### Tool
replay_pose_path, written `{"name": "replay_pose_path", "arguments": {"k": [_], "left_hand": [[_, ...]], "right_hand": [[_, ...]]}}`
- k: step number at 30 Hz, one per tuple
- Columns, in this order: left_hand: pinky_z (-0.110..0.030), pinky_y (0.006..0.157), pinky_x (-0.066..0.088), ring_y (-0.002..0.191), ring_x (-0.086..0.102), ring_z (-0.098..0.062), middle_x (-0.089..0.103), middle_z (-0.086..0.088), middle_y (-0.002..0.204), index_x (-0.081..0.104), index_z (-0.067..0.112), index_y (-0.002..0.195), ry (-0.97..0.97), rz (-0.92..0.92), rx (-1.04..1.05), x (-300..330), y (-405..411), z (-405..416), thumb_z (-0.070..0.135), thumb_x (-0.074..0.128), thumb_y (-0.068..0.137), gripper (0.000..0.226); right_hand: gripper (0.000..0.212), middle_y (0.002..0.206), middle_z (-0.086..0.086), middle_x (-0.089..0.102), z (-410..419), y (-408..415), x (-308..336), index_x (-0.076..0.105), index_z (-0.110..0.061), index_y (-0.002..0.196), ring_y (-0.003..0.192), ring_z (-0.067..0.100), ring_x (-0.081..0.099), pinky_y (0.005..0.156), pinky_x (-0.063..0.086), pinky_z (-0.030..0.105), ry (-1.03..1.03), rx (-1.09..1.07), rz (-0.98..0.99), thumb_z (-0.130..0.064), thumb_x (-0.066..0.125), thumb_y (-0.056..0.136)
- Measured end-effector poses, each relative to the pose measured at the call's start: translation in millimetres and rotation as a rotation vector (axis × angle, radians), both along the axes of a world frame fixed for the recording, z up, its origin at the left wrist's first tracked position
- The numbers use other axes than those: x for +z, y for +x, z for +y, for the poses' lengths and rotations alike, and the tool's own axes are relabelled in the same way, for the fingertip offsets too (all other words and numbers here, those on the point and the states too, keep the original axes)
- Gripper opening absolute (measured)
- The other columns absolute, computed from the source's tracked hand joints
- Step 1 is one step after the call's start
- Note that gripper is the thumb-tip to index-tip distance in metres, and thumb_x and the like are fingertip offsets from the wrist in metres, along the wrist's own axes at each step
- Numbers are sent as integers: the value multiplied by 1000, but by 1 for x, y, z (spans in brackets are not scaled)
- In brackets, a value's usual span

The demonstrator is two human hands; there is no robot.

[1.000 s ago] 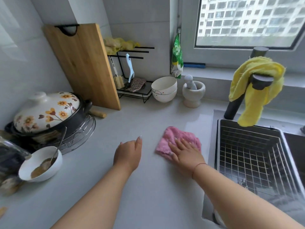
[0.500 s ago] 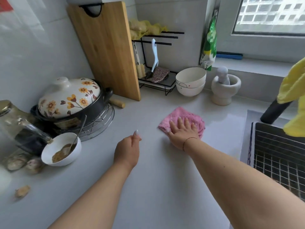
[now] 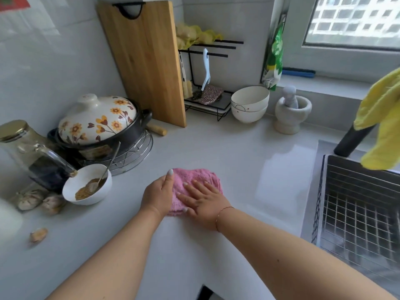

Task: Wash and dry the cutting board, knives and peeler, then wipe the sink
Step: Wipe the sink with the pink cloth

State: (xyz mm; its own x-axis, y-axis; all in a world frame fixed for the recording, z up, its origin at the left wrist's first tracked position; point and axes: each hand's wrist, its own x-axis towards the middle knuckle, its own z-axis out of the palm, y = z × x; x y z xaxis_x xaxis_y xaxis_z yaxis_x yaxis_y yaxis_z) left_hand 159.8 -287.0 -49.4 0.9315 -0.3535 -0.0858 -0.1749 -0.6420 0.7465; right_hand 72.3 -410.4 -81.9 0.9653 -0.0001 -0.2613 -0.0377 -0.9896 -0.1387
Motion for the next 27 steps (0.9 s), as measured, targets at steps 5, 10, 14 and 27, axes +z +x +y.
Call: {"name": "replay_pose_path", "arguments": {"k": [5, 10, 14, 27], "left_hand": [[-29, 82, 36, 97, 54, -24, 63, -4, 98, 62, 21, 94, -27, 61, -77, 3, -16, -5, 54, 28, 99, 48], [-30, 78, 35, 85, 46, -16, 54, 5, 88, 52, 25, 86, -32, 85, -117, 3, -30, 4, 74, 21, 78, 59], [-30, 94, 40, 108, 59, -17, 68, 1, 109, 69, 19, 105, -81, 99, -133, 6, -41, 18, 68, 31, 90, 64], [-36, 95, 44, 107, 62, -28, 71, -10, 108, 72, 12, 101, -68, 41, -302, 2, -99, 25, 51, 31, 100, 57]], "right_hand": [[53, 160, -6, -8, -83, -55, 0, 0, -40, 151, 148, 18, -9, 119, -6, 37, -14, -394, 7, -49, 14, 101], [57, 161, -1, -10, -104, -106, 1, -2, -33, 153, 148, 22, -11, 120, -5, 42, 34, -760, 31, -49, 12, 100], [63, 160, 3, -11, -49, -104, -1, -1, -31, 153, 147, 29, -13, 117, -10, 48, 40, -840, 5, -57, 11, 97], [49, 160, -10, 6, 78, -139, 2, 24, -40, 149, 148, 13, -5, 119, -9, 37, 231, -288, -80, -47, 17, 101]]}}
